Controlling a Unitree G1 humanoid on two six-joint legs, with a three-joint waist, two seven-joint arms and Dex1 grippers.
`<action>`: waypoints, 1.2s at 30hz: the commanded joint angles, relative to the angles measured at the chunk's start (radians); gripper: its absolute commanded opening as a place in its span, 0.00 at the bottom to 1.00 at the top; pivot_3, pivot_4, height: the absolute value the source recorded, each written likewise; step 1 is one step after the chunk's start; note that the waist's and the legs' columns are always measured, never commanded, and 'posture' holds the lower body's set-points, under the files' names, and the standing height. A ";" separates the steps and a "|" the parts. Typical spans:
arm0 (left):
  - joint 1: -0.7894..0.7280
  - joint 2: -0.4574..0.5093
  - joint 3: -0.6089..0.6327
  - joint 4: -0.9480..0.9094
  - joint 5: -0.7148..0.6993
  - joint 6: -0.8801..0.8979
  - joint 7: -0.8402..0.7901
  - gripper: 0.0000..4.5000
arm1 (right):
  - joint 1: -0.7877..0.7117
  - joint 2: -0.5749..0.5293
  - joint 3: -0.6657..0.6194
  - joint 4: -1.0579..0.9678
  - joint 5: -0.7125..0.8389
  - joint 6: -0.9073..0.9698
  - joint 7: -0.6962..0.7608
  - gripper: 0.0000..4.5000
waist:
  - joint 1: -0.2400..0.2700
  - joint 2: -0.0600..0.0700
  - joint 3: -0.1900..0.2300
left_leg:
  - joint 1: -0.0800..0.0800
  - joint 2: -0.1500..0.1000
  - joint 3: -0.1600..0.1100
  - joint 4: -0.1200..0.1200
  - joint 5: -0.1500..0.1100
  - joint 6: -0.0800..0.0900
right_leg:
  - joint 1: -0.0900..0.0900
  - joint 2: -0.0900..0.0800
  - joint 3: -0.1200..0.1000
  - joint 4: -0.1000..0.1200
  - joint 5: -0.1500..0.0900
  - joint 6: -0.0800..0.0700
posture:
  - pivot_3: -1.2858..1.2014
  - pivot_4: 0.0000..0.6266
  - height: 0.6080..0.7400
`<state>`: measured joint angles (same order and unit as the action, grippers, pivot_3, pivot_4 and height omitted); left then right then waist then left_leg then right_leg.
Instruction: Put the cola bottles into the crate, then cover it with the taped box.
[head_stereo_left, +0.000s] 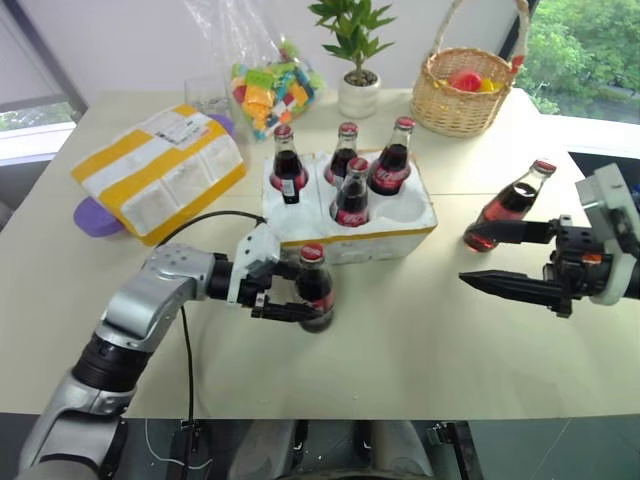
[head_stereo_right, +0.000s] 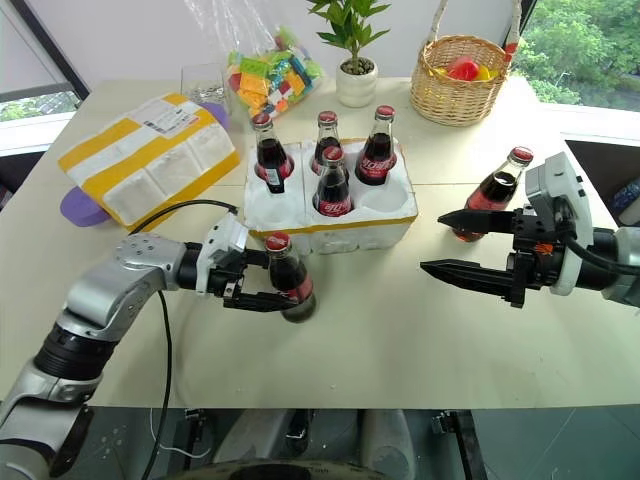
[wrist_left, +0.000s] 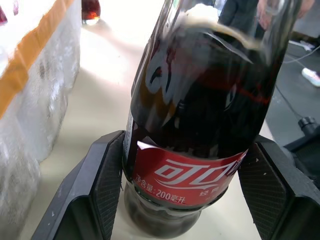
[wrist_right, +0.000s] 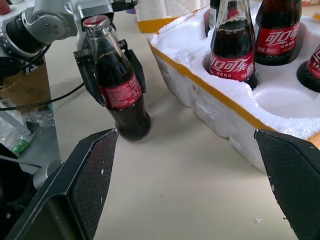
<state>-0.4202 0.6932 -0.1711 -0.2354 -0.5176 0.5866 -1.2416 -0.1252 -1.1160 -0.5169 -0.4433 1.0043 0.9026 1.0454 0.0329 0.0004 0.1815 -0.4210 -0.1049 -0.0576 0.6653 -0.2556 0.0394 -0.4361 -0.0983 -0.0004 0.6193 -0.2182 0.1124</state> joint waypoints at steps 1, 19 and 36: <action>0.023 0.091 0.132 -0.086 -0.104 0.046 -0.043 0.61 | -0.007 -0.007 -0.039 -0.015 0.007 -0.020 0.014 1.00 | -0.001 0.000 0.000 | 0.000 0.000 0.000 0.000 0.000 0.000 | 0.000 0.000 0.000 0.000 0.000 0.000 | 0.52 0.24 0.94; -0.550 0.103 0.229 0.430 -0.186 0.162 -0.052 0.61 | -0.036 0.020 0.018 0.033 -0.035 -0.072 0.034 1.00 | 0.006 -0.001 0.001 | -0.001 -0.001 -0.001 0.002 0.001 -0.001 | 0.001 0.000 -0.002 0.000 0.000 0.000 | 0.52 0.24 0.94; -0.557 -0.124 0.029 0.736 0.170 -0.231 -0.159 0.61 | 0.019 0.067 -0.023 0.006 -0.026 -0.063 -0.035 1.00 | 0.006 -0.002 0.001 | -0.005 -0.001 0.000 0.002 0.004 -0.007 | -0.004 -0.001 -0.001 0.002 0.000 0.001 | 0.52 0.24 0.94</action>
<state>-0.9748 0.5688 -0.1481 0.5313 -0.3548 0.3886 -1.3924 -0.0978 -1.0463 -0.5141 -0.4127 0.9660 0.8471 1.0176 0.0386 -0.0012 0.1824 -0.4261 -0.1062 -0.0577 0.6673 -0.2514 0.0326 -0.4403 -0.0989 -0.0010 0.6220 -0.2178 0.1129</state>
